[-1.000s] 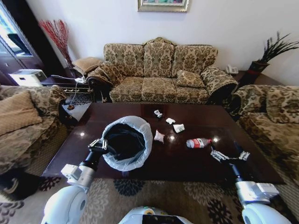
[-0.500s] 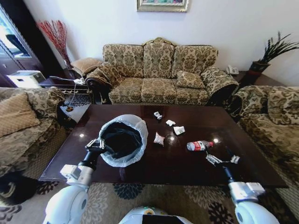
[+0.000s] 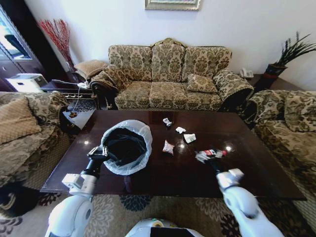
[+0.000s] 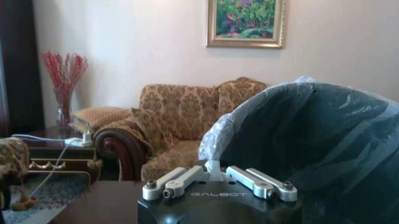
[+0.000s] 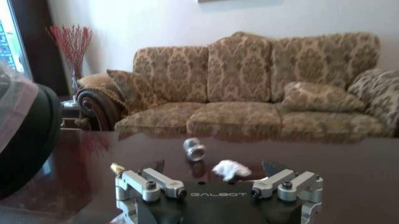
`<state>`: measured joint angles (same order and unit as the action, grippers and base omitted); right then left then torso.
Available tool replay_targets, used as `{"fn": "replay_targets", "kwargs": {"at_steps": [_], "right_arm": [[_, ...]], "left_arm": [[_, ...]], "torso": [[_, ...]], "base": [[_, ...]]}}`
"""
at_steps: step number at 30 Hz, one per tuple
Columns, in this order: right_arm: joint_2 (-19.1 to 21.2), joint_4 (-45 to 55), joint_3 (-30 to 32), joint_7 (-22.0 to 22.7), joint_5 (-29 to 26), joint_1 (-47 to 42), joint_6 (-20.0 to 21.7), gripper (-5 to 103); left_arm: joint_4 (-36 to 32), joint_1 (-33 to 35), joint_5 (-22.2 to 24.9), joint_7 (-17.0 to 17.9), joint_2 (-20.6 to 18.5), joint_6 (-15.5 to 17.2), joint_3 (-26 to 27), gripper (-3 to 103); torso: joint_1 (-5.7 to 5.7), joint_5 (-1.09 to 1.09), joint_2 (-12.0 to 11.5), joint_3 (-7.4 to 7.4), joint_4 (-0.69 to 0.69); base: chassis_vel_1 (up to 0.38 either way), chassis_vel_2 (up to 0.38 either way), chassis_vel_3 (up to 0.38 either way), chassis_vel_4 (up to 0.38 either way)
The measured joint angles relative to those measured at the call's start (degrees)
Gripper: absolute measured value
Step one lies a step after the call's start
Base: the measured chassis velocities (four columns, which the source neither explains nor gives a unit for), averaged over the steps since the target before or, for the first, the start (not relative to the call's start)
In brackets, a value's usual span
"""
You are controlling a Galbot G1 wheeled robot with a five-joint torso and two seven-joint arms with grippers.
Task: Move to the front of the table and place the trash on the table into the trash bin.
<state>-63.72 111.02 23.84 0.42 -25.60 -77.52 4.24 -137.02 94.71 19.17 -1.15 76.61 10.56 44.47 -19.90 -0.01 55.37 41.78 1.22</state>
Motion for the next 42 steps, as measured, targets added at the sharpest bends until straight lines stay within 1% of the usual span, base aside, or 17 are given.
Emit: {"fn": "replay_targets", "kwargs": {"at_steps": [3,4,6,7,9,12,20,25,26,28,30,31,34,35,37,40,42], "right_arm": [[-3.2,-6.0,-7.4,3.3,1.6,7.2,1.1,100],[-3.2,-6.0,-7.4,3.3,1.6,7.2,1.1,100],[-5.9,-13.1,-11.7,4.4,2.8,13.3,0.8,100],[-5.9,-13.1,-11.7,4.4,2.8,13.3,0.8,100],[-7.7,-17.6,-13.6,4.7,3.4,16.0,-0.8,100],[-9.2,-21.6,-15.5,4.7,3.1,18.1,-3.0,100],[-12.6,-28.9,-17.2,5.4,1.6,22.5,-3.6,100],[-12.8,-31.1,-17.8,4.7,0.5,23.2,-3.2,103],[-12.8,-31.6,-18.0,4.0,0.4,23.2,-3.2,96],[-12.9,-31.9,-18.1,3.6,0.4,23.1,-3.3,96],[-13.2,-32.6,-18.1,3.1,0.5,23.0,-3.3,85],[-13.2,-32.6,-18.1,3.1,0.5,23.0,-3.3,85],[-13.6,-33.5,-18.0,2.8,0.7,22.9,-3.7,69],[-13.6,-33.5,-18.0,2.8,0.7,22.9,-3.7,69],[-13.8,-34.0,-17.8,2.8,1.1,22.9,-4.2,58],[-13.9,-34.3,-17.5,2.8,1.4,22.9,-4.7,52],[-13.9,-34.3,-17.1,2.8,2.0,22.9,-5.1,41]], "left_arm": [[1.3,-3.0,2.2,1.4,-1.9,5.6,-0.6,2],[1.3,-3.0,2.2,1.4,-1.9,5.6,-0.6,2],[1.1,-4.3,4.2,3.5,-2.3,9.7,-0.4,2],[1.1,-4.3,4.2,3.5,-2.3,9.7,-0.4,2],[1.0,-5.2,6.4,4.0,-2.7,11.9,-0.3,2],[1.0,-6.2,7.6,4.1,-3.3,14.1,0.3,2],[0.9,-8.5,8.7,4.2,-5.2,17.6,0.3,2],[1.0,-8.9,8.7,4.1,-5.1,17.8,0.1,2],[1.0,-8.9,8.7,4.0,-5.1,17.8,0.0,2],[1.0,-8.8,8.6,4.0,-5.1,17.9,0.0,2],[1.0,-8.8,8.6,4.0,-5.3,17.9,0.0,2],[1.0,-8.8,8.6,4.0,-5.3,17.9,0.0,2],[1.0,-8.9,8.7,3.9,-5.6,17.8,0.0,2],[1.0,-8.9,8.7,3.9,-5.6,17.8,0.0,2],[1.2,-9.0,8.6,3.9,-5.6,17.7,-0.1,2],[1.4,-9.1,8.6,3.8,-5.7,17.6,-0.3,2],[1.8,-9.1,8.6,3.5,-5.9,17.5,-0.4,2]], "torso": [[-0.01,-0.03,0.0,0.0,-0.07],[-0.01,-0.03,0.0,0.0,-0.07],[-0.01,0.0,0.0,0.01,0.04],[-0.01,0.0,0.0,0.01,0.04],[-0.01,-0.01,0.0,0.01,-0.02],[-0.01,-0.01,0.0,0.0,-0.04],[-0.01,-0.01,0.0,0.0,-0.02],[-0.01,-0.01,0.0,0.0,-0.02],[-0.01,0.0,0.0,0.0,-0.03],[0.0,0.0,0.0,0.0,-0.02],[0.0,0.01,0.0,0.0,-0.02],[0.0,0.01,0.0,0.0,-0.02],[-0.01,0.01,0.0,0.0,-0.02],[-0.01,0.01,0.0,0.0,-0.02],[0.0,0.02,0.0,-0.01,-0.02],[0.0,0.02,0.0,-0.01,-0.02],[0.0,0.01,0.0,0.0,-0.02]], "base": [[0.0,0.0,0.0,0.0],[0.0,0.0,0.0,0.0],[0.0,0.0,0.0,0.0],[0.0,0.0,0.0,0.0],[0.0,0.0,0.0,0.0],[0.0,0.0,0.0,0.0],[0.0,0.0,0.0,0.0],[0.0,0.0,0.0,0.0],[0.0,0.0,0.0,0.0],[0.0,0.0,0.0,0.0],[0.0,0.0,0.0,0.0],[0.0,0.0,0.0,0.0],[0.0,0.0,0.0,0.0],[0.0,0.0,0.0,0.0],[0.0,0.0,0.0,0.0],[0.0,0.0,0.0,0.0],[0.0,0.0,0.0,0.0]]}}
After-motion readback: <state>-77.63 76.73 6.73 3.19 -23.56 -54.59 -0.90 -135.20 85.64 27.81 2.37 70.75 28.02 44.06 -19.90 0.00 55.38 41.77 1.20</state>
